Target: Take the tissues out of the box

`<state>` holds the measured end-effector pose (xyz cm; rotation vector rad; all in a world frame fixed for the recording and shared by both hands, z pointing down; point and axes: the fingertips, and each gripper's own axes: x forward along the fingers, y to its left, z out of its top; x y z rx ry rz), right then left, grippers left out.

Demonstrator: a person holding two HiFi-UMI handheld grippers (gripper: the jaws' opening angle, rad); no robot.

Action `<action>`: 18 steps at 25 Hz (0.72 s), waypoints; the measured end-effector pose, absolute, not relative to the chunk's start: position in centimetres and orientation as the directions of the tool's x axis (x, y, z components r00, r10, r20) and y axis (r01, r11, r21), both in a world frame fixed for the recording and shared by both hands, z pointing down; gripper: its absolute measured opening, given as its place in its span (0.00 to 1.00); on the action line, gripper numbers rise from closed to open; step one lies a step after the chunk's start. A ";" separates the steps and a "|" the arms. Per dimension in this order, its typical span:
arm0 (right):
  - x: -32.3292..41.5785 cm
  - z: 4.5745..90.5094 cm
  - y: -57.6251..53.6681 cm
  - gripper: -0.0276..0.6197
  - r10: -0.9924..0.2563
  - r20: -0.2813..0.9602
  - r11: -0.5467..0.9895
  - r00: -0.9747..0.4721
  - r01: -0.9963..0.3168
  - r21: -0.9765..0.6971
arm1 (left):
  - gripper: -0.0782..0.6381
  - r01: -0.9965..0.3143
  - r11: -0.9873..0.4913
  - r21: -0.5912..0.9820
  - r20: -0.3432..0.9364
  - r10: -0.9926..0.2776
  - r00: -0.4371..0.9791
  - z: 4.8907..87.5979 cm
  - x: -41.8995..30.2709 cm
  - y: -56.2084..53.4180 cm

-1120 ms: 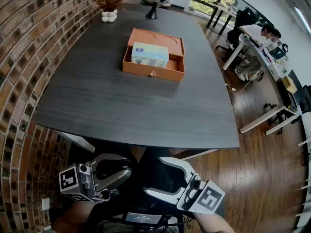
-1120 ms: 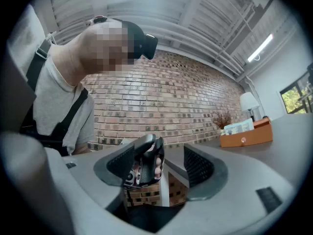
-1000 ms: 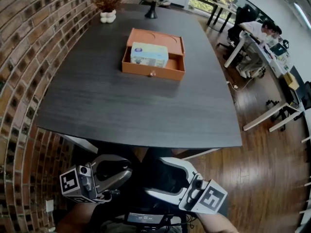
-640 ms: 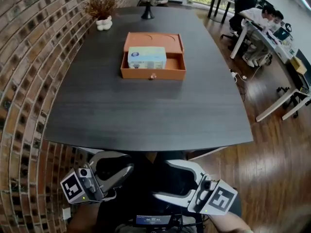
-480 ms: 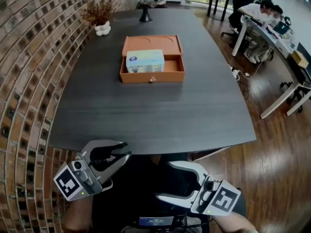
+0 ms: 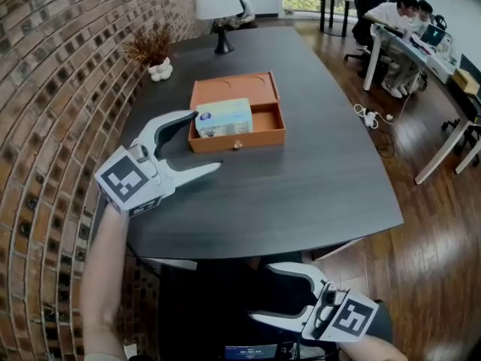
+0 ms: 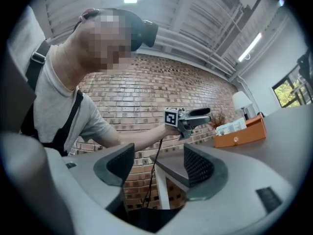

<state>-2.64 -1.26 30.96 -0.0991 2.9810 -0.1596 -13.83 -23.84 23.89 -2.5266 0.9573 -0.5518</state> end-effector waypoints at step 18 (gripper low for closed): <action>-2.1 31.0 -2.4 0.53 -0.086 -0.182 0.985 -0.980 -0.056 -0.161 | 0.81 -0.392 -0.867 -0.308 0.691 -0.487 0.534 32.6 -14.9 -38.2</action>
